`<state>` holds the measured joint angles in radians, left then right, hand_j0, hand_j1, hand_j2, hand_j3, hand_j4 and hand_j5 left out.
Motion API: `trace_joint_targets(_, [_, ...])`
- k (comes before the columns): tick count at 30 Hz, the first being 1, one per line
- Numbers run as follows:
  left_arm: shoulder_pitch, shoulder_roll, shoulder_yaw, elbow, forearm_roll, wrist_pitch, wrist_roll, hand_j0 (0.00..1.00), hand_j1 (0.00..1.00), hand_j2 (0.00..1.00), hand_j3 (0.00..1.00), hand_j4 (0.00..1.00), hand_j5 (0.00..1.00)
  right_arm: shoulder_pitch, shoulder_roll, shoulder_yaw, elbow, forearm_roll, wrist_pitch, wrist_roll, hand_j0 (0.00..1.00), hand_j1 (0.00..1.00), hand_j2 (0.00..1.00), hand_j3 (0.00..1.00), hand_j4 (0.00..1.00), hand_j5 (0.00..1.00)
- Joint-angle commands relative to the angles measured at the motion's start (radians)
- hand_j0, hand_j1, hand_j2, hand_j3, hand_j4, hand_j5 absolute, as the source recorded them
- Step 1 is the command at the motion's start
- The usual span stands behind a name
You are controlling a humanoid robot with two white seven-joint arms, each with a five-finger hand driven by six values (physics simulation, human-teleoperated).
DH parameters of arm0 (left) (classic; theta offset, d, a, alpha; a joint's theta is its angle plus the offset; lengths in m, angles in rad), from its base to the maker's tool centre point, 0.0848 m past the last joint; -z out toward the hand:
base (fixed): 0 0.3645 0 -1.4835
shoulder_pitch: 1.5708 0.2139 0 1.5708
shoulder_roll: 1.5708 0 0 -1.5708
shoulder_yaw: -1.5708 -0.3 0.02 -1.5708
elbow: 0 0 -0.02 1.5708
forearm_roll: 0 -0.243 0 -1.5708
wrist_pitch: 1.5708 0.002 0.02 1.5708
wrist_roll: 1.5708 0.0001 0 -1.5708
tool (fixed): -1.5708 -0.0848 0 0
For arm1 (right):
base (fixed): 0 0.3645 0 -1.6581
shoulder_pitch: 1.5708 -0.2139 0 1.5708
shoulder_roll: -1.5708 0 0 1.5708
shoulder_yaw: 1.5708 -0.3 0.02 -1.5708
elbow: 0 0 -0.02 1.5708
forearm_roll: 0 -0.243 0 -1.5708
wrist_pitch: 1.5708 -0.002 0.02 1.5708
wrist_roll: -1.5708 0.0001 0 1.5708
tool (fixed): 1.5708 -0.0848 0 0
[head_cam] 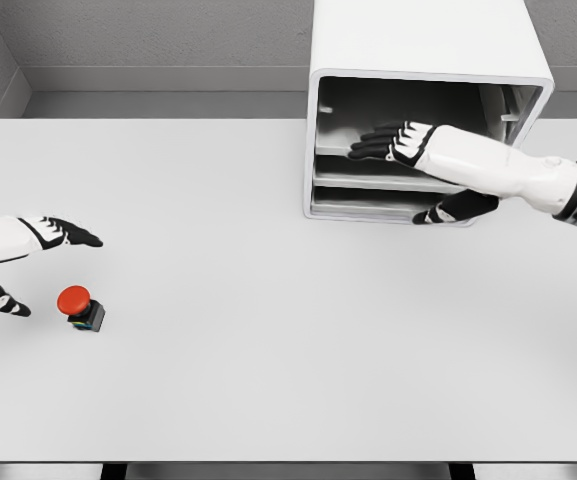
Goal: Slide open multi-storey tabletop storage cabinets and put open load switch and slide close multi-storey tabletop storage cabinets
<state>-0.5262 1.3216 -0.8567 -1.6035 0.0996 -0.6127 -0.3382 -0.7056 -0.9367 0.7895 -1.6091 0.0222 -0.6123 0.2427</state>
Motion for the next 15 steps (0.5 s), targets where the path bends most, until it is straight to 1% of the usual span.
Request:
trace_joint_targets(1, [0.0, -0.021, 0.008, 0.014, -0.008, 0.002, 0.002, 1.0, 1.0, 1.0, 1.0, 1.0, 1.0, 0.0, 0.001, 0.002, 0.032, -0.007, 0.001, -0.003, 1.0, 1.0, 1.0, 1.0, 1.0, 1.0])
trace_joint_targets(4, [0.002, -0.064, 0.007, 0.025, -0.034, 0.002, 0.002, 1.0, 1.0, 1.0, 1.0, 1.0, 1.0, 0.002, 0.001, -0.007, 0.043, -0.013, 0.001, -0.01, 1.0, 1.0, 1.0, 1.0, 1.0, 1.0])
trace_joint_targets(5, [0.005, -0.065, 0.007, 0.025, -0.035, 0.002, 0.002, 1.0, 1.0, 1.0, 1.0, 1.0, 1.0, 0.002, 0.001, -0.009, 0.055, -0.011, 0.001, -0.01, 1.0, 1.0, 1.0, 1.0, 1.0, 1.0])
trace_joint_targets(6, [0.02, -0.065, 0.01, 0.025, -0.035, 0.002, 0.002, 1.0, 1.0, 1.0, 1.0, 1.0, 1.0, 0.002, 0.001, -0.009, 0.069, -0.01, 0.001, -0.005, 1.0, 1.0, 1.0, 1.0, 1.0, 1.0])
trace_joint_targets(8, [0.023, -0.065, 0.007, 0.025, -0.047, 0.002, 0.004, 1.0, 1.0, 1.0, 1.0, 1.0, 1.0, 0.002, 0.012, -0.01, 0.094, -0.01, 0.001, 0.0, 1.0, 1.0, 1.0, 1.0, 1.0, 1.0])
trace_joint_targets(10, [0.045, -0.064, 0.01, 0.025, -0.047, 0.002, 0.004, 1.0, 1.0, 1.0, 1.0, 1.0, 1.0, 0.003, 0.022, -0.01, 0.117, -0.008, 0.001, 0.001, 1.0, 1.0, 1.0, 1.0, 1.0, 1.0])
trace_joint_targets(13, [0.046, -0.067, 0.01, 0.025, -0.064, 0.002, 0.004, 1.0, 1.0, 1.0, 1.0, 1.0, 1.0, 0.002, 0.061, -0.007, 0.167, -0.005, 0.001, 0.018, 1.0, 1.0, 1.0, 1.0, 1.0, 1.0])
trace_joint_targets(15, [0.046, -0.068, 0.01, 0.025, -0.066, 0.002, 0.004, 1.0, 1.0, 1.0, 1.0, 1.0, 1.0, 0.002, 0.065, -0.007, 0.176, -0.004, 0.001, 0.018, 1.0, 1.0, 1.0, 1.0, 1.0, 1.0])
